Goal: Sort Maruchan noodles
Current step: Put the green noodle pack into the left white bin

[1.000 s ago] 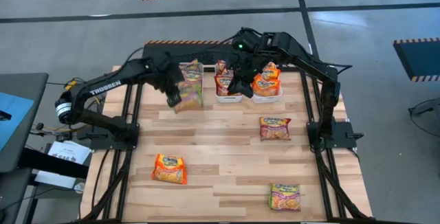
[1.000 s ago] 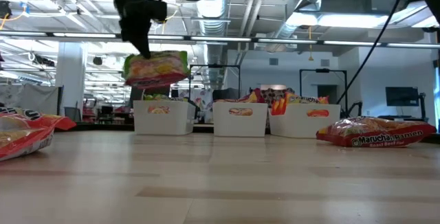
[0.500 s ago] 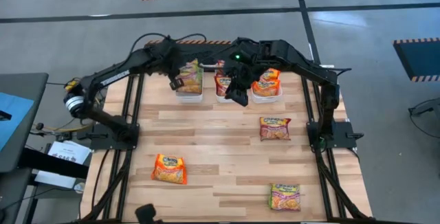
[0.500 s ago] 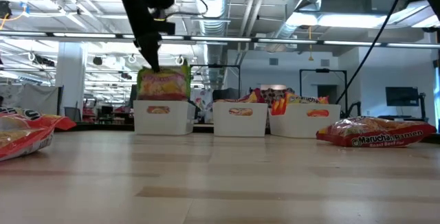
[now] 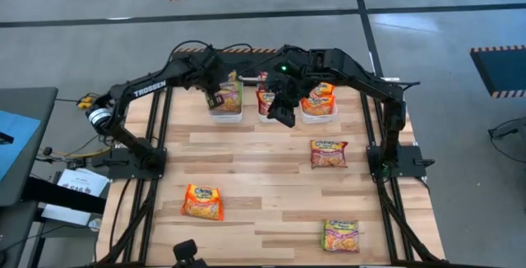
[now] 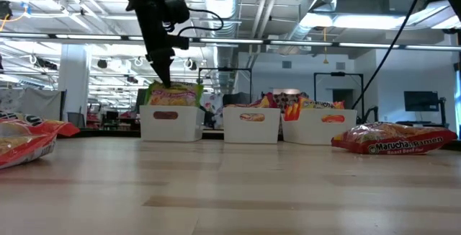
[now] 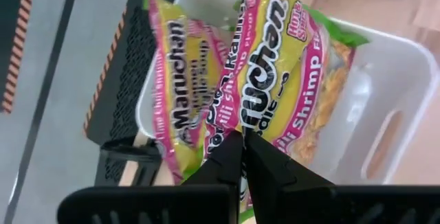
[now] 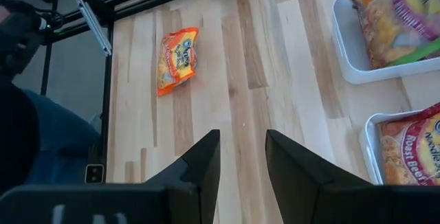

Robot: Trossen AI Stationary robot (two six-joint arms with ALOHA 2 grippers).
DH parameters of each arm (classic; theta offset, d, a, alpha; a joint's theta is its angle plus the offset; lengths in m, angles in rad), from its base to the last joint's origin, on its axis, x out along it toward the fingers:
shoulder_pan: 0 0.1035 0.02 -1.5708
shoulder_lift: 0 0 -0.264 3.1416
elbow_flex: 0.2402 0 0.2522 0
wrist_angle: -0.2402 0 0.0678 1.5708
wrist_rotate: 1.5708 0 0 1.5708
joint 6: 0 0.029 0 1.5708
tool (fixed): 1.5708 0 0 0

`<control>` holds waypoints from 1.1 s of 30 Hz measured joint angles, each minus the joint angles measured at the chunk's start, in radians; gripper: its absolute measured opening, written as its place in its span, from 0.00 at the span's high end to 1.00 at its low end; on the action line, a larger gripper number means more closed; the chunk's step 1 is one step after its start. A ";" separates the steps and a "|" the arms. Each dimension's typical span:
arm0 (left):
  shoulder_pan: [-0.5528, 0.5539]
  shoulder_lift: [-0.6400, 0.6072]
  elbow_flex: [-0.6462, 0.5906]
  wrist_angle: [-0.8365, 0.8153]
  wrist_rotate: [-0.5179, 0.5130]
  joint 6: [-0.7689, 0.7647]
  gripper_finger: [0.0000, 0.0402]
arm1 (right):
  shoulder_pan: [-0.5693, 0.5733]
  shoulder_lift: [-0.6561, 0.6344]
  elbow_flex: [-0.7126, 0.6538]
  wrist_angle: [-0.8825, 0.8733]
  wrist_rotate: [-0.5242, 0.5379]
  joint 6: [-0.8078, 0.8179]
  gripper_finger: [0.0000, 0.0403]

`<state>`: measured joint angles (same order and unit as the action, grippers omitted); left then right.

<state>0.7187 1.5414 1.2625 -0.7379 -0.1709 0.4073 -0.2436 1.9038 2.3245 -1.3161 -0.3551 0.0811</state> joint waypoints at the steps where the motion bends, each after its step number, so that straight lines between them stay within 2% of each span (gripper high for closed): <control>1: -0.006 0.000 0.000 -0.003 0.002 -0.006 1.00 | 0.000 0.000 0.000 0.007 0.003 0.000 0.65; 8: -0.047 0.041 0.000 -0.011 0.010 -0.008 1.00 | 0.000 0.000 0.000 0.029 0.025 -0.001 0.65; 20: -0.033 0.064 0.000 -0.011 0.063 -0.067 0.98 | 0.000 0.000 0.000 0.028 0.025 -0.001 0.65; 26: -0.011 0.064 0.000 -0.020 0.173 -0.115 0.88 | 0.000 0.000 0.000 0.029 0.025 -0.002 0.65; 33: 0.011 0.064 0.039 -0.133 0.167 -0.159 0.74 | 0.000 0.000 0.000 0.028 0.025 -0.002 0.65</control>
<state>0.7296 1.6051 1.3014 -0.8713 -0.0035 0.2485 -0.2436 1.9038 2.3245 -1.2881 -0.3298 0.0795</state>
